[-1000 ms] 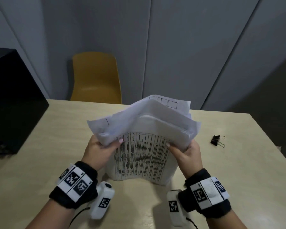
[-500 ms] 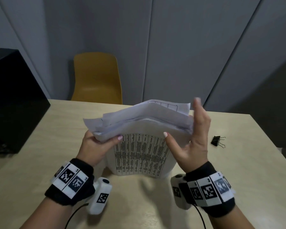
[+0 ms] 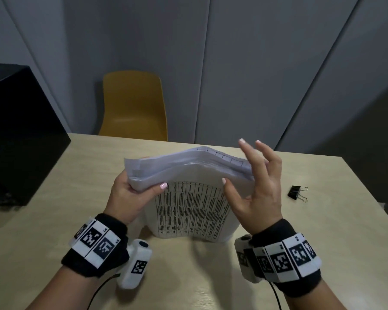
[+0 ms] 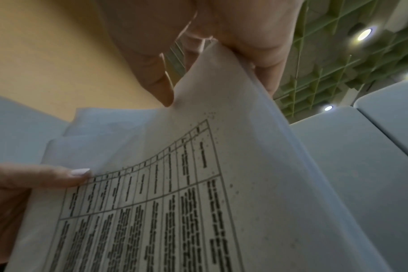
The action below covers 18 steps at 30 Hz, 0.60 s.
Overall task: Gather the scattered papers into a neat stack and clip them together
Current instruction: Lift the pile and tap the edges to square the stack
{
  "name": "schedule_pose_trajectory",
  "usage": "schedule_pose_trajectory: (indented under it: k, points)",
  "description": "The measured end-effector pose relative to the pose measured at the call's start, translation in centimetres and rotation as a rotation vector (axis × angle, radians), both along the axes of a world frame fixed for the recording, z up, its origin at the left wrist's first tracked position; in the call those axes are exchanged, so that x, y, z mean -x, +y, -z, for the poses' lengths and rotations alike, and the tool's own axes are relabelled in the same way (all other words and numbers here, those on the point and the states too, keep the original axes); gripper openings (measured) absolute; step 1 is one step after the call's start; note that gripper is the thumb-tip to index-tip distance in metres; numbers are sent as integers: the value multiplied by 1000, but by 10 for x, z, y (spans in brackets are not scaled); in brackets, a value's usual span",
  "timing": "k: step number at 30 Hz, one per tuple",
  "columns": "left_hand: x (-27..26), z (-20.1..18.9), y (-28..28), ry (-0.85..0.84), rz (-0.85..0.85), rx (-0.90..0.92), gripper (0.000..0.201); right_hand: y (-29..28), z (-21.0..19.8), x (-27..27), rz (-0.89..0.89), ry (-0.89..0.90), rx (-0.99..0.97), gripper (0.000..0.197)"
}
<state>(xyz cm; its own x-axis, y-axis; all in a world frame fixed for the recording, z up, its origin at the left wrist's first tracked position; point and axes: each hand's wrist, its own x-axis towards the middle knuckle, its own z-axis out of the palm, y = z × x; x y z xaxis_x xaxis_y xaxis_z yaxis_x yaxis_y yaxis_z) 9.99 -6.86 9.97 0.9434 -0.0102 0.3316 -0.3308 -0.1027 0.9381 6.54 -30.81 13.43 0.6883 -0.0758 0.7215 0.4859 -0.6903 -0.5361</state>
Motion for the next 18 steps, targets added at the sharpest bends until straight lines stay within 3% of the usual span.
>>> schedule_pose_trajectory:
  k: [3,6,9,11,14,16,18]
  points:
    - [3,-4,-3,-22,-1,-3,57,2,2,-1,2,22,98,47]
    - [3,-4,-3,-9,-7,-1,50,1,3,-1,-5,46,74,43]
    - [7,-5,-4,-38,-94,-32,55,-3,4,0,-41,26,-14,62]
    - [11,-6,-8,-115,-209,-58,78,-7,8,-1,-64,71,-151,82]
    - [11,-10,-13,-404,-342,-327,107,-8,19,-2,-93,182,-360,96]
    - [9,-14,-15,-588,-368,-565,101,-8,24,-2,-131,201,-364,96]
    - [8,-19,-16,-586,-351,-666,79,-7,28,-3,-146,198,-314,91]
